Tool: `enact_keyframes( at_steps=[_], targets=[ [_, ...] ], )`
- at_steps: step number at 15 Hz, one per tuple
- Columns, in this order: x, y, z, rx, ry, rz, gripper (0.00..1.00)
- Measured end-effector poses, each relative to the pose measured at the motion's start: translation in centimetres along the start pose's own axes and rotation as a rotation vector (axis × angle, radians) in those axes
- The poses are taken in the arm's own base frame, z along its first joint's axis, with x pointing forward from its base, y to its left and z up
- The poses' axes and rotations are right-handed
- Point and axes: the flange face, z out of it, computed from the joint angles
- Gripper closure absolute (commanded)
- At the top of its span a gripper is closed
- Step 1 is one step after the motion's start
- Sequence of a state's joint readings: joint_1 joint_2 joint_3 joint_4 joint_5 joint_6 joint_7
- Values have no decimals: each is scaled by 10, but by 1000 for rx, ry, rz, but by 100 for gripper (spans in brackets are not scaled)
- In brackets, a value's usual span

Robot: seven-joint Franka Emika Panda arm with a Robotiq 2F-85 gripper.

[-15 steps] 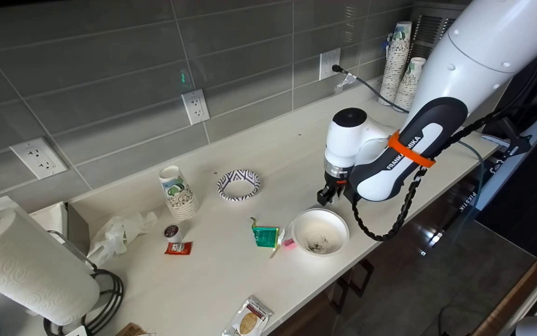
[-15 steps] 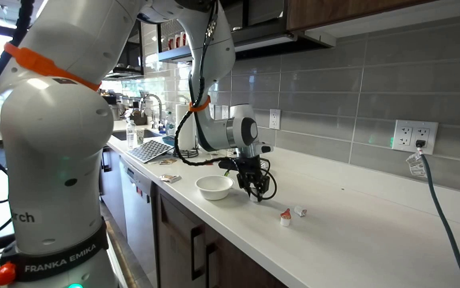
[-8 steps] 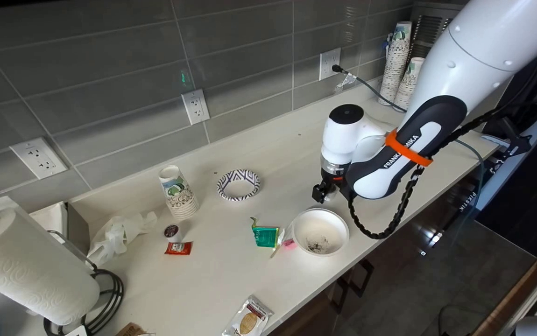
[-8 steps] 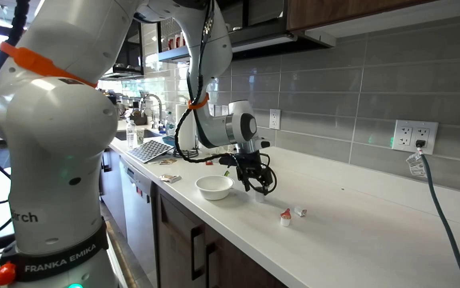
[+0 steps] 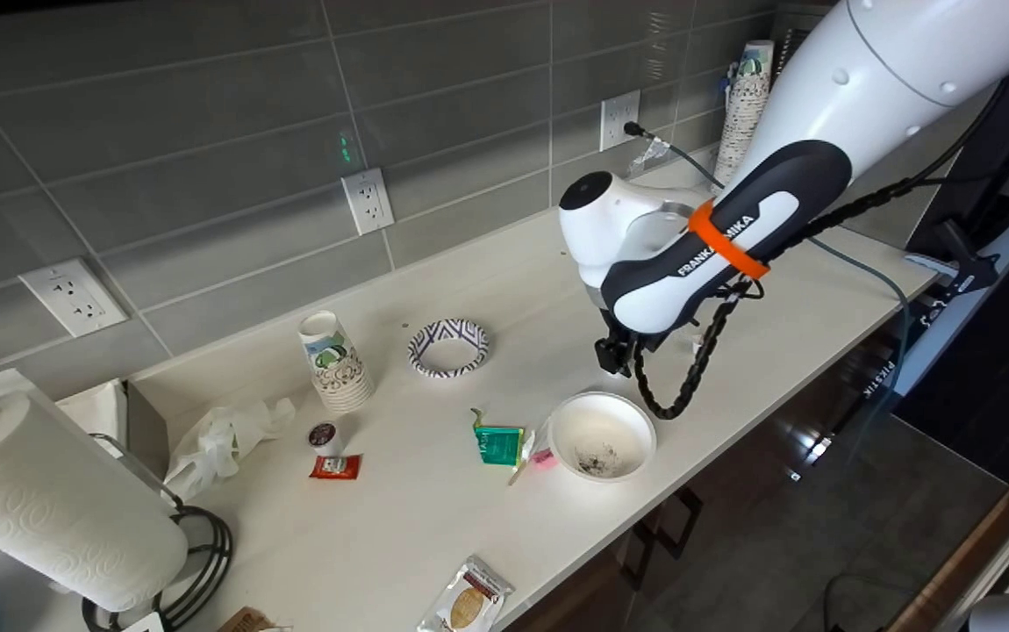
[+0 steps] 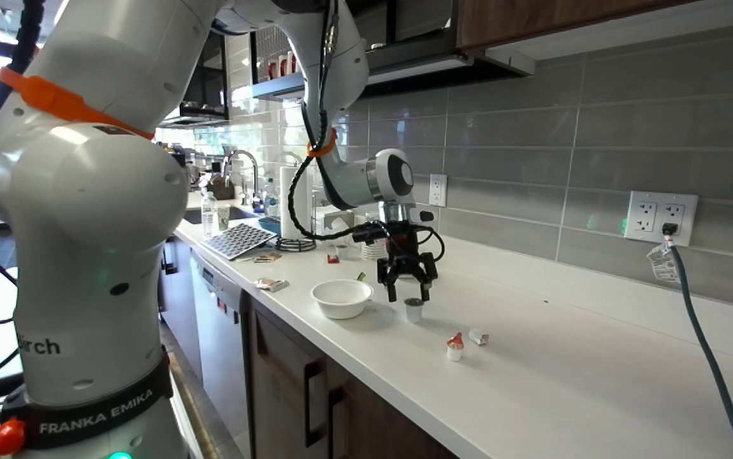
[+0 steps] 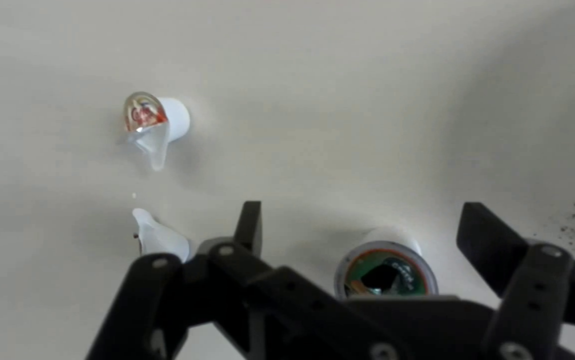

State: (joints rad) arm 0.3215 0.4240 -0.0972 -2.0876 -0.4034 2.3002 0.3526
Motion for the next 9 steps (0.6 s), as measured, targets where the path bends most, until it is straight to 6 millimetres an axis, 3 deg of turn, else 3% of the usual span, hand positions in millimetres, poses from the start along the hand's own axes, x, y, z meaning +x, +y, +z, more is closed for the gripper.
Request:
enact_keyframes(
  at_steps=[2, 9],
  targets=[
    [7, 2, -5, -3, -22, -14, 0],
    [9, 4, 3, -5, -38, 16, 0]
  ],
)
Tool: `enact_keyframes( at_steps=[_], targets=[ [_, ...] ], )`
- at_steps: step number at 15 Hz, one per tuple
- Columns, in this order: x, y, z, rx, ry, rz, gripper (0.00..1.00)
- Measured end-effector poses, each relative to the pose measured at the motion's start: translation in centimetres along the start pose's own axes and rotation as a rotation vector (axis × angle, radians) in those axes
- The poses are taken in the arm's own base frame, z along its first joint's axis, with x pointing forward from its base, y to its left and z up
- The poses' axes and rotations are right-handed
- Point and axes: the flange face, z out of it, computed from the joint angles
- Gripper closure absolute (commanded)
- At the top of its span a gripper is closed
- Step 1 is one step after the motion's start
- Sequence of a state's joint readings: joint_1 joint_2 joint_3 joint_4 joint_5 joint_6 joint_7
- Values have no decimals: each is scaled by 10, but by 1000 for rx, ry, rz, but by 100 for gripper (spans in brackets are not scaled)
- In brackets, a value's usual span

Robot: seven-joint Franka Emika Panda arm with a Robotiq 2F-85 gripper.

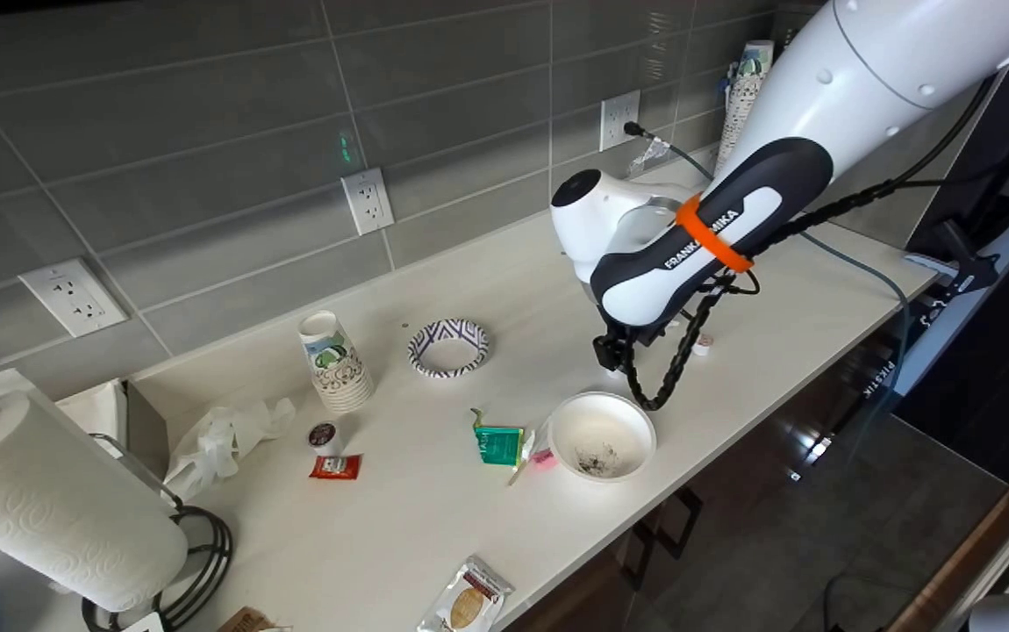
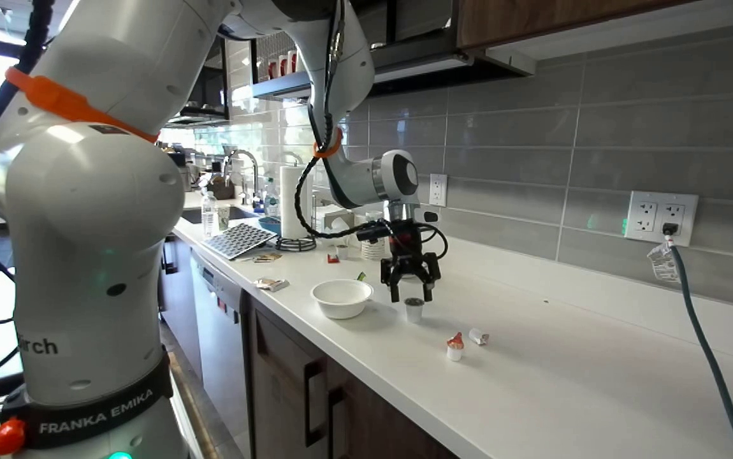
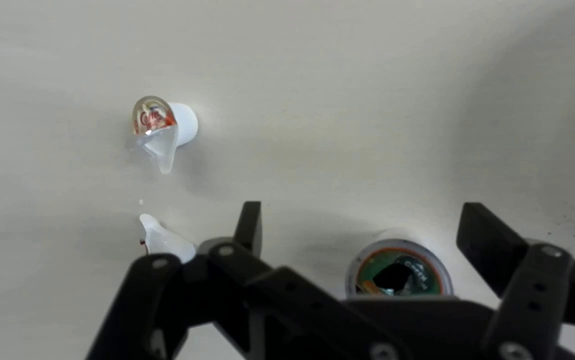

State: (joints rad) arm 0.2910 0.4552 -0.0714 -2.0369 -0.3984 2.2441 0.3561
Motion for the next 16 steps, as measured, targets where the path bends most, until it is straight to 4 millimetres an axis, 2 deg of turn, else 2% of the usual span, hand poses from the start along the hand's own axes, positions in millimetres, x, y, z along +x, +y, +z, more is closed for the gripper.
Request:
enact_keyframes(
  at_steps=[5, 16],
  targets=[
    [17, 5, 3, 12, 6, 61, 0],
    [52, -1, 6, 14, -71, 95, 0]
  ],
)
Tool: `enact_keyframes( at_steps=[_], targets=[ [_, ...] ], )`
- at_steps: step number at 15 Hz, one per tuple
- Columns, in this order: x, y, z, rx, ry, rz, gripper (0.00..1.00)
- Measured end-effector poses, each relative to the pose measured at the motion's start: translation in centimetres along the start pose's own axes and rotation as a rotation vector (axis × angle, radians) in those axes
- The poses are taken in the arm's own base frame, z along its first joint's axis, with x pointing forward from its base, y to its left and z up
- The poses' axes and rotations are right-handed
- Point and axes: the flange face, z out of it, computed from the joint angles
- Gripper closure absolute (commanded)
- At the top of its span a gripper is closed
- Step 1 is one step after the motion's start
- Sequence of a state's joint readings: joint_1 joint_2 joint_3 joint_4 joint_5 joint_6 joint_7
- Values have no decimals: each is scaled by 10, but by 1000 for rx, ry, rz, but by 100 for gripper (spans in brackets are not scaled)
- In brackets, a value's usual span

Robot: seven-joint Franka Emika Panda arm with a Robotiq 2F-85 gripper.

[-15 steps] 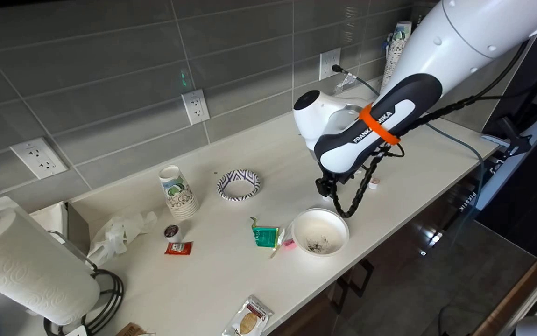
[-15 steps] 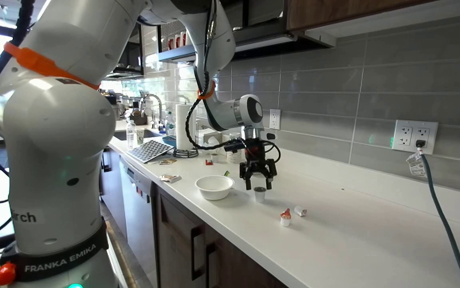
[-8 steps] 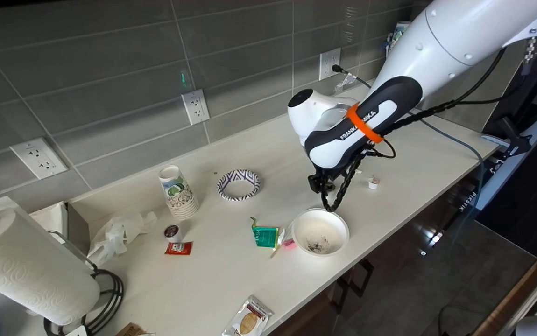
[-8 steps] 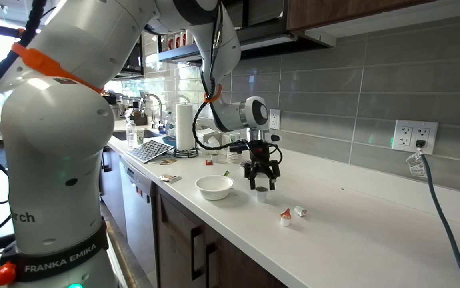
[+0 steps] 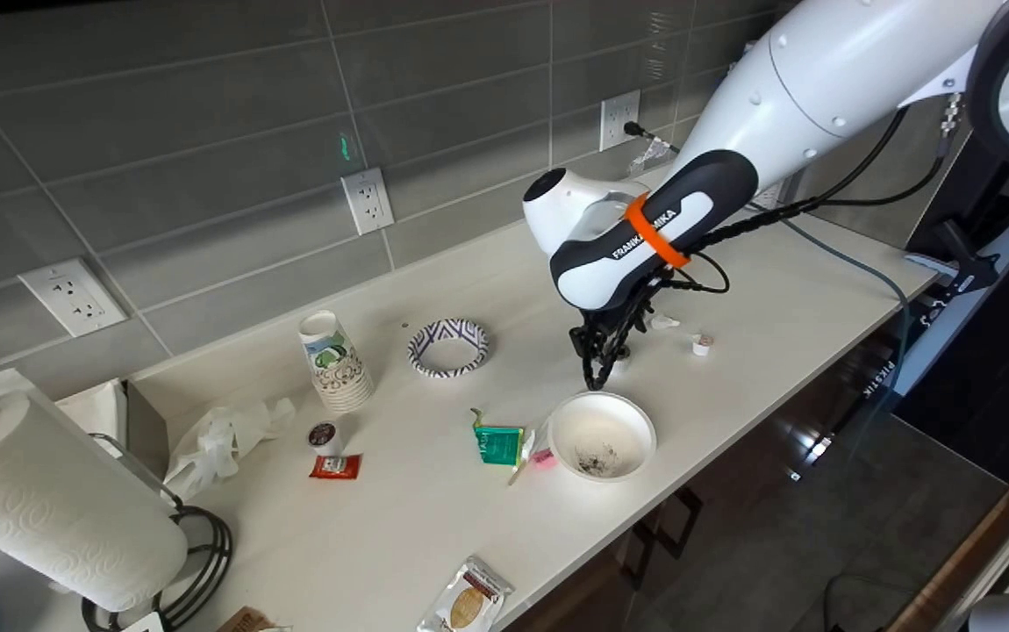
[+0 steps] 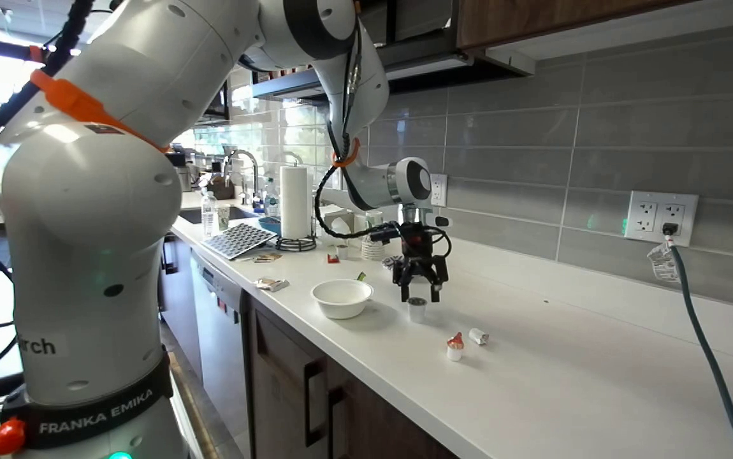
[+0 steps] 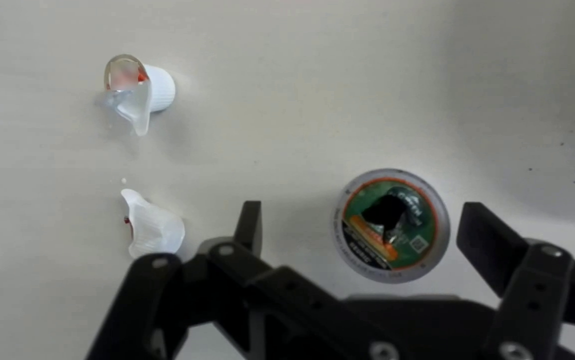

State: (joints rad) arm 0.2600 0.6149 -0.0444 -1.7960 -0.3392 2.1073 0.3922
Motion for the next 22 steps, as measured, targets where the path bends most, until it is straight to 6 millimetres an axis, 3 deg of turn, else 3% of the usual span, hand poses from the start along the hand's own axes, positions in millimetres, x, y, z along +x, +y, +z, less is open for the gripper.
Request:
enact_keyframes(
  at_steps=[1, 3, 8, 9, 10, 11, 13, 14, 19, 21, 22],
  targets=[
    [3, 0, 2, 1, -7, 2, 1],
    [8, -2, 7, 1, -25, 6, 26],
    [20, -3, 17, 3, -50, 13, 64],
    [22, -3, 17, 3, -53, 12, 43],
    [24, -2, 17, 2, -57, 11, 32],
    [25, -2, 17, 2, -57, 11, 34],
    [29, -2, 17, 3, -60, 13, 61],
    [30, -2, 17, 2, -62, 13, 61],
    [34, -2, 16, 0, -69, 14, 99],
    [35, -2, 16, 0, -67, 14, 100],
    [35, -2, 16, 0, -67, 14, 92]
  ],
)
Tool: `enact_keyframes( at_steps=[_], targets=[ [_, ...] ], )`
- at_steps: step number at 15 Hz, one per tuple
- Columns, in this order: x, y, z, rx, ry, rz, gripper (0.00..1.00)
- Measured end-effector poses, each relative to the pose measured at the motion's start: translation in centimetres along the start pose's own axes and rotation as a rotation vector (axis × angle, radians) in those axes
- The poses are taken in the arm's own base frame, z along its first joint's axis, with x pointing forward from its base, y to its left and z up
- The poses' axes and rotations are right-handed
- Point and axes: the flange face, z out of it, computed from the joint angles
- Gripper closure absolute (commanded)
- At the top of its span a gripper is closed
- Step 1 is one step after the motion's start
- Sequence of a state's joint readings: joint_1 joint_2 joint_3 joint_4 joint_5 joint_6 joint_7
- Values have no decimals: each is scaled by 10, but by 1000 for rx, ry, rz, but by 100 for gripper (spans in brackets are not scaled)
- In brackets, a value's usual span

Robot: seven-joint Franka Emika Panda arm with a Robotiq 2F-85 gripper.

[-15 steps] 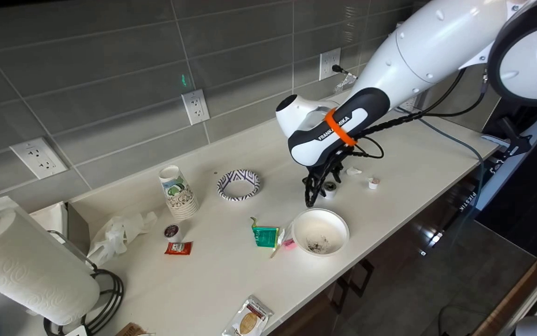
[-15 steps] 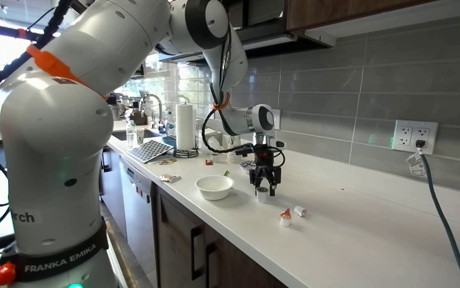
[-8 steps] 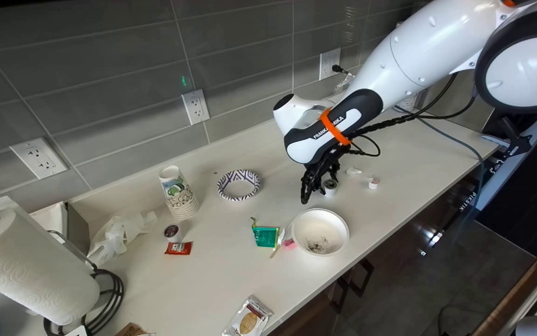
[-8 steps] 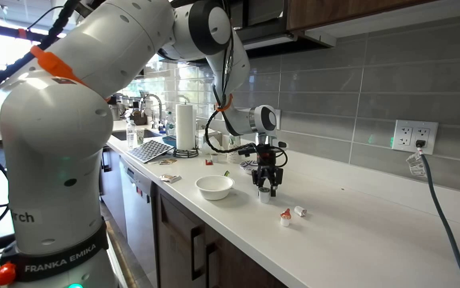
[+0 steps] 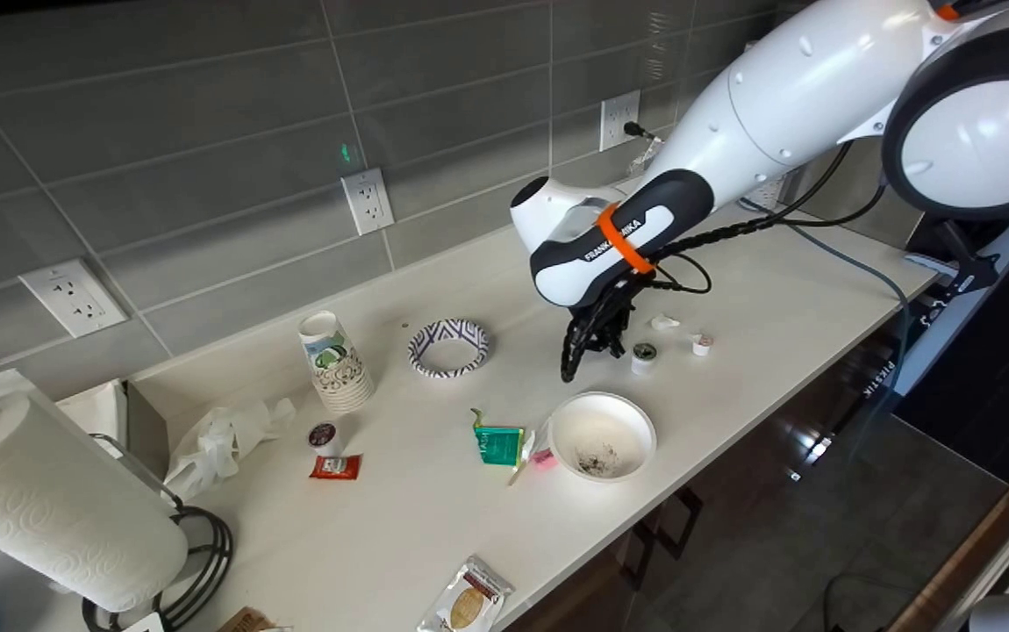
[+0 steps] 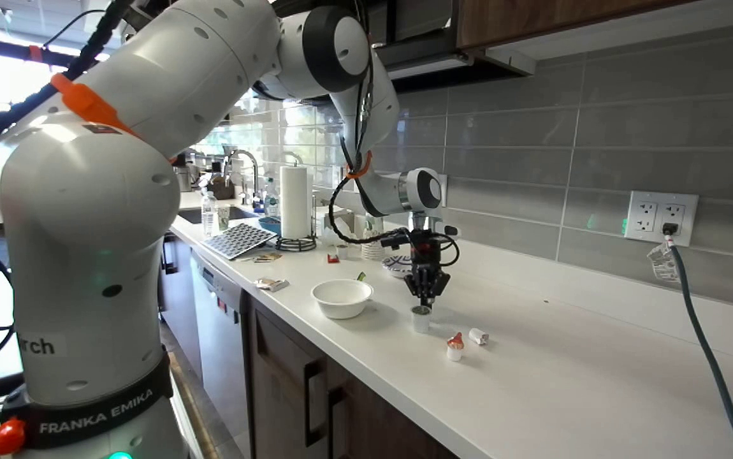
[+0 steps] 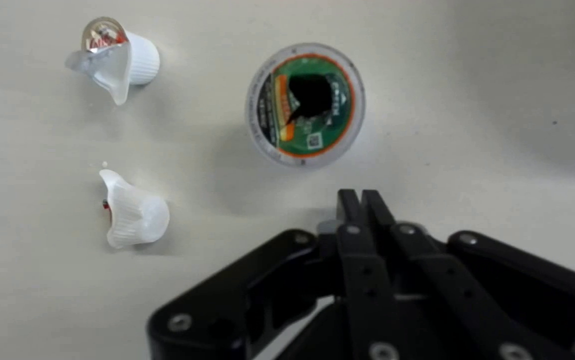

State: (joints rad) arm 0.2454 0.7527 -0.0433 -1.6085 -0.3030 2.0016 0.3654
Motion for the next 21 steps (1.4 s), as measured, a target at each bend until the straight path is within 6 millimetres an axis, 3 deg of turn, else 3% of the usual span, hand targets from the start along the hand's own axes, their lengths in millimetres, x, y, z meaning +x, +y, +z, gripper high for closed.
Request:
enact_keyframes(
  at_steps=[1, 2, 9, 11, 15, 21],
  targets=[
    [0, 0, 0, 0, 1, 0, 74],
    [0, 0, -1, 0, 1, 0, 72],
    [0, 3, -4, -2, 1, 6, 19],
    [-1, 5, -4, -7, -13, 7, 18],
    [-6, 10, -5, -19, -41, 11, 33],
    [-14, 19, 2, -24, -68, 18, 33]
  ],
)
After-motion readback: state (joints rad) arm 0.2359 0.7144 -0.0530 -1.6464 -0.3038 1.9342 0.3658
